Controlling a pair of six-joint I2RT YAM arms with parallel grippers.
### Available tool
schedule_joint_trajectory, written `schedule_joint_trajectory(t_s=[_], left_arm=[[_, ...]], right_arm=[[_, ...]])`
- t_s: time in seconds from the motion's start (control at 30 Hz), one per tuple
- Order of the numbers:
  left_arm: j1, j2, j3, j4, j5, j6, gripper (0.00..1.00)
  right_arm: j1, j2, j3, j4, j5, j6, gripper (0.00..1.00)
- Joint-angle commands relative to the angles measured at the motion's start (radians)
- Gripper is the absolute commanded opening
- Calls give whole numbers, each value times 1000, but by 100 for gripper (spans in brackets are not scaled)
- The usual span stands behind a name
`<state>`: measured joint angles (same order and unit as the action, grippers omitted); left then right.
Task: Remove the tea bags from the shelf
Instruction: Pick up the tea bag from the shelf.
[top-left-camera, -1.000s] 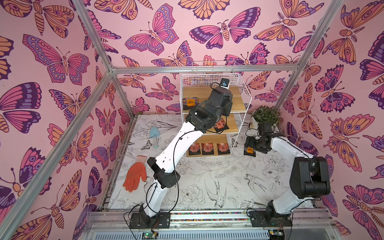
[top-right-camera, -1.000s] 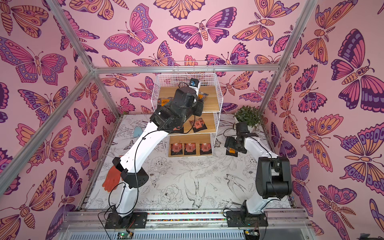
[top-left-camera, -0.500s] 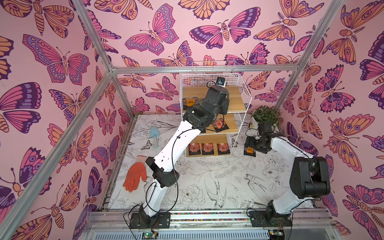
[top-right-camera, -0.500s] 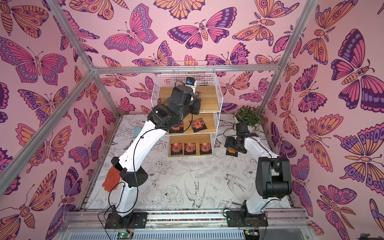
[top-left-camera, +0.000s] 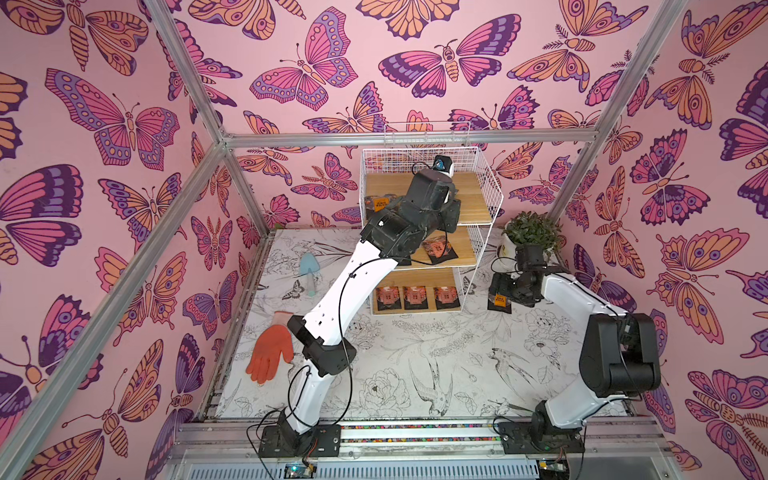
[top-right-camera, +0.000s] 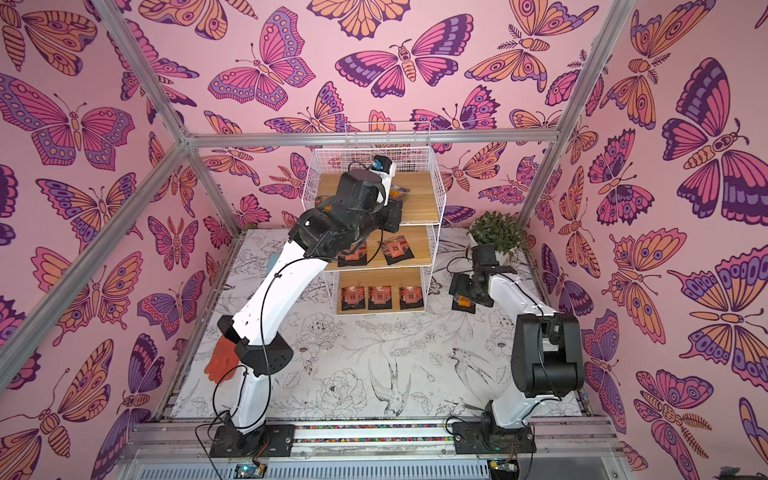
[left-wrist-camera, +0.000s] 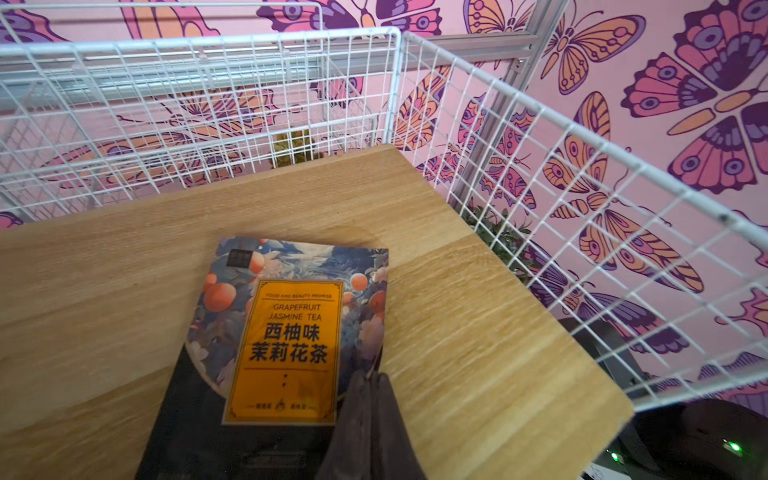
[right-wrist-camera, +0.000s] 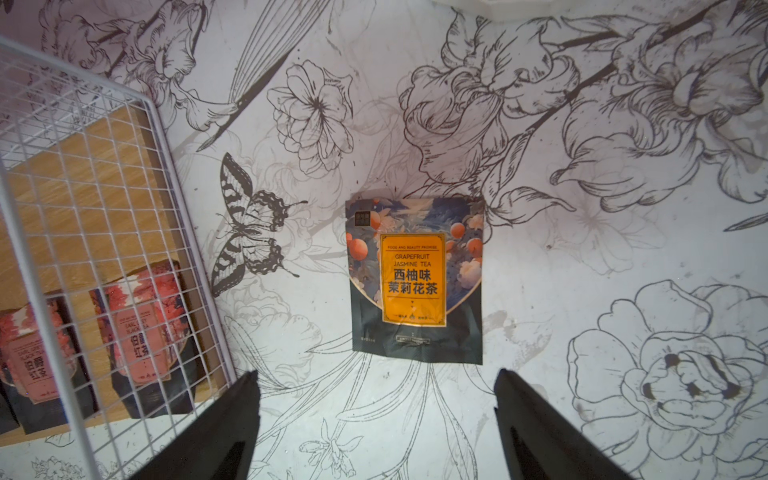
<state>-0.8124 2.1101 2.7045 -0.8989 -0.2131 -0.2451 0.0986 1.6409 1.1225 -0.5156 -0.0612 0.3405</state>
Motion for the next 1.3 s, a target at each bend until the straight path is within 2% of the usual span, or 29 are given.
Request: schedule_joint_trajectory(t_s=[0.0, 0.53, 0.73, 1.0, 1.27], left_arm=[[10, 3, -37, -125, 98, -59, 0], [57, -74, -37, -53, 189, -115, 0], [58, -84, -40, -30, 200, -121, 0], [51, -137, -125, 76, 202, -105, 0], [53, -155, -118, 99, 200, -112, 0]], right_arm=[[-5, -5, 21, -1, -1, 2, 92], [-9, -10, 21, 3, -7, 3, 92], [-11, -12, 21, 0, -4, 2, 91], [-11, -10, 22, 2, -8, 3, 91], [-12, -9, 23, 2, -13, 5, 91]])
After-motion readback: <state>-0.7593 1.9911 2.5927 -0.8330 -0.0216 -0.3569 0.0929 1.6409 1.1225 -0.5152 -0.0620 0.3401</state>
